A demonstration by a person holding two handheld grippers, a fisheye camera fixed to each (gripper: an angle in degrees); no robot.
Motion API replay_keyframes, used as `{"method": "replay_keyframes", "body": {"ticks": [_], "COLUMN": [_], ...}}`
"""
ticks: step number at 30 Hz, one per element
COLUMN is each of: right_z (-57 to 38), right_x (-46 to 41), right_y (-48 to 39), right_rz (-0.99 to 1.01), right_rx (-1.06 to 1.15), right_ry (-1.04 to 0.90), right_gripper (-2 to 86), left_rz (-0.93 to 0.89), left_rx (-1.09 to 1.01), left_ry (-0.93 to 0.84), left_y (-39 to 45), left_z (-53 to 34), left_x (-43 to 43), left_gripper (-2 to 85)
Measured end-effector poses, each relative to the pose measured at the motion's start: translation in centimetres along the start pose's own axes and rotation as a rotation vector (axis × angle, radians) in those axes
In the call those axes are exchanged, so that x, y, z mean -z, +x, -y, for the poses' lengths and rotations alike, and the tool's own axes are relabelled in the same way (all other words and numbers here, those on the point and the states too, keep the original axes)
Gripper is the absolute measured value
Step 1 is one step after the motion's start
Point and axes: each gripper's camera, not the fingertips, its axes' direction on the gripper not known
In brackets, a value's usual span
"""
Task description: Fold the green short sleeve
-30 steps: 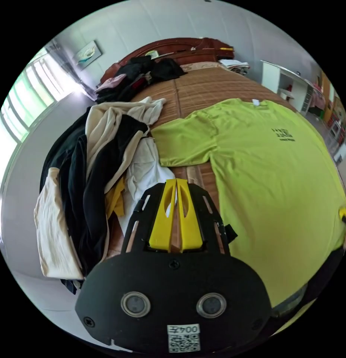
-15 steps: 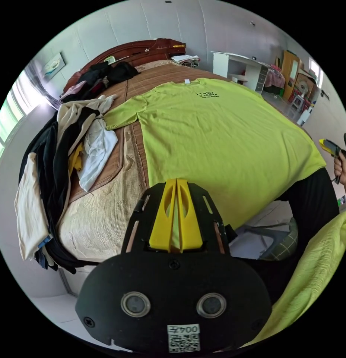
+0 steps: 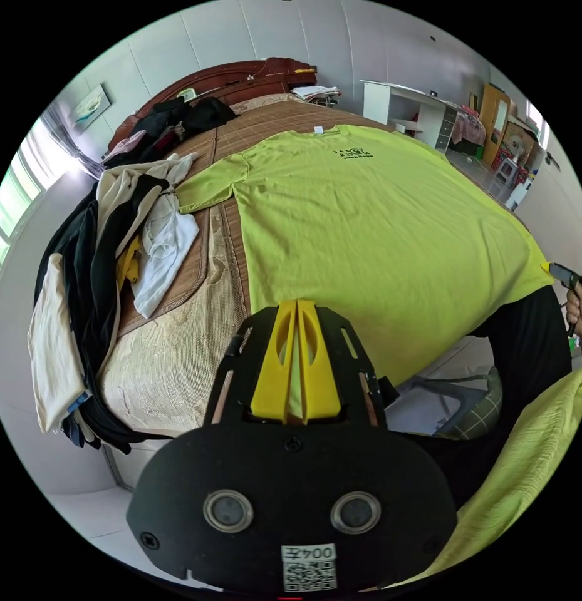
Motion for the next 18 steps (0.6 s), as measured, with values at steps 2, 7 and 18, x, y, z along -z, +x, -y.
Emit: {"method": "replay_keyframes", "body": {"ticks": [2, 7, 18], "right_z": [0.6, 2.2, 5.4], "right_x": [1.3, 1.4, 2.2], "right_y": [-1.4, -0.7, -6.9], "right_rz": [0.023, -0.116, -0.251], "right_rx": [0.047, 0.0, -0.003], "right_ry": [0.03, -0.053, -0.01], "right_gripper": [-0.1, -0.4, 7.1], "left_rz": [0.033, 0.111, 0.11], "left_rx": [-0.04, -0.133, -0.127], "left_ry": [-0.01, -0.016, -0.006], "left_y": [0.8, 2.7, 3.4], "left_z": [0.1, -0.1, -1.3], "left_x": [-0.1, -0.6, -2.0], "left_gripper": [0.9, 1.0, 0.8]}}
